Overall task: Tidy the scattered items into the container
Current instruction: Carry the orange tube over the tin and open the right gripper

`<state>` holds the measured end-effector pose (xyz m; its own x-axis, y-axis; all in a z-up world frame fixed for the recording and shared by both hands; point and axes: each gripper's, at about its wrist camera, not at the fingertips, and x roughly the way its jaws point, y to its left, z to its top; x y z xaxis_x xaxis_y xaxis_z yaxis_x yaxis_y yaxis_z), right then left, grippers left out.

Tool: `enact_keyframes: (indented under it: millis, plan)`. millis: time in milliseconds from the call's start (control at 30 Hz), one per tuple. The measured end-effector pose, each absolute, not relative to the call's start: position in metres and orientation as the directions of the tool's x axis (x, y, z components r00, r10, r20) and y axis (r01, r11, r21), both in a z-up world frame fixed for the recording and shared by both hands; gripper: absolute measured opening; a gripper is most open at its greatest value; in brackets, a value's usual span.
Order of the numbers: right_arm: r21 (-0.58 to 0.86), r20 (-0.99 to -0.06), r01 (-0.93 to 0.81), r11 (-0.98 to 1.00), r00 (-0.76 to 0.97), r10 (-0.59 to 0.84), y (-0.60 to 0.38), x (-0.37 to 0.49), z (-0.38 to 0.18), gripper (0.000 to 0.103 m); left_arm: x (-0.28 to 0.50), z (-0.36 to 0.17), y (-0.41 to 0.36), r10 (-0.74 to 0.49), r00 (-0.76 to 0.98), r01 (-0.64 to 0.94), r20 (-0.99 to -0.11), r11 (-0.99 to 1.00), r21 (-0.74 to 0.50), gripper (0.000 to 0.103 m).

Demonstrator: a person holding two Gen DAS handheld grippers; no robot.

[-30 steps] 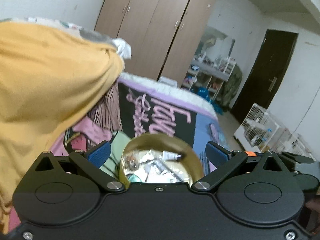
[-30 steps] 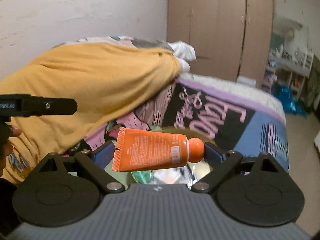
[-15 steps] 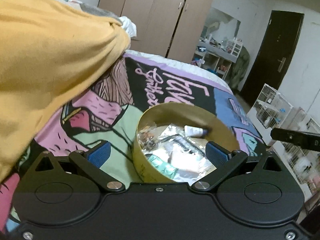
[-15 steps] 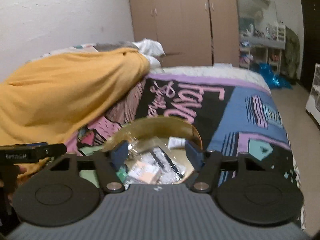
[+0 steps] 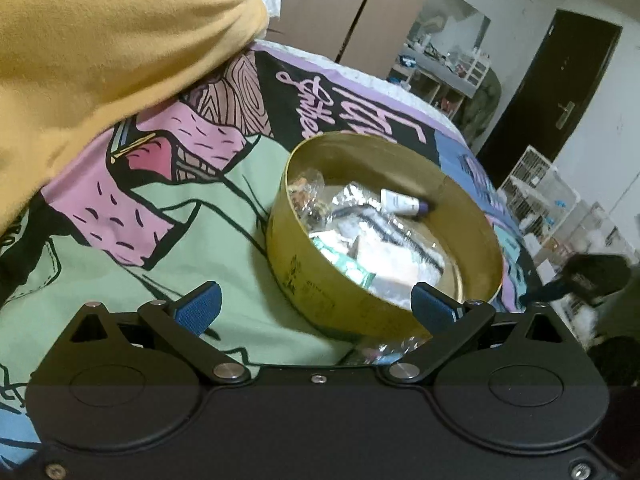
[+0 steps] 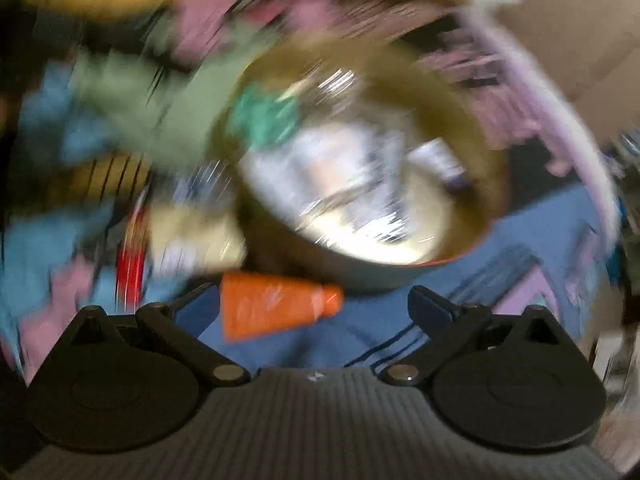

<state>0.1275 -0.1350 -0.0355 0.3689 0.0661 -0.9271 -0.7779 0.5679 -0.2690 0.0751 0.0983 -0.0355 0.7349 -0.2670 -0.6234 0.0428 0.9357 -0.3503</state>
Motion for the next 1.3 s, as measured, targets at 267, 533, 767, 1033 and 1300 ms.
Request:
enact_keyframes:
  millis: [267, 533, 767, 1033, 1300]
  plan:
    - [-0.223, -0.954, -0.781, 0.583, 0.299, 0.035, -0.115, 0.143, -0.098, 0.103, 0.078, -0.045, 0.088, -0.274, 0.709, 0.061, -0.650, 0.942, -0.331, 0.101]
    - [-0.156, -0.956, -0.710, 0.687, 0.283, 0.074, -0.130, 0.137, -0.092, 0.094, 0.083, -0.054, 0.077, -0.263, 0.690, 0.089, -0.674, 0.955, -0.282, 0.101]
    - [-0.141, -0.954, -0.700, 0.700, 0.285, 0.093, -0.134, 0.114, -0.057, 0.094, 0.083, -0.056, 0.074, -0.270, 0.682, 0.110, -0.679, 0.956, -0.271, 0.101]
    - [-0.089, -0.903, -0.618, 0.781, 0.382, 0.199, -0.142, 0.121, 0.001, 0.094, 0.082, -0.055, 0.073, -0.273, 0.682, 0.115, -0.678, 0.956, -0.269, 0.101]
    - [-0.034, -0.840, -0.559, 0.828, 0.465, 0.280, -0.140, 0.134, 0.042, 0.094, 0.081, -0.055, 0.072, -0.274, 0.681, 0.119, -0.679, 0.956, -0.267, 0.101]
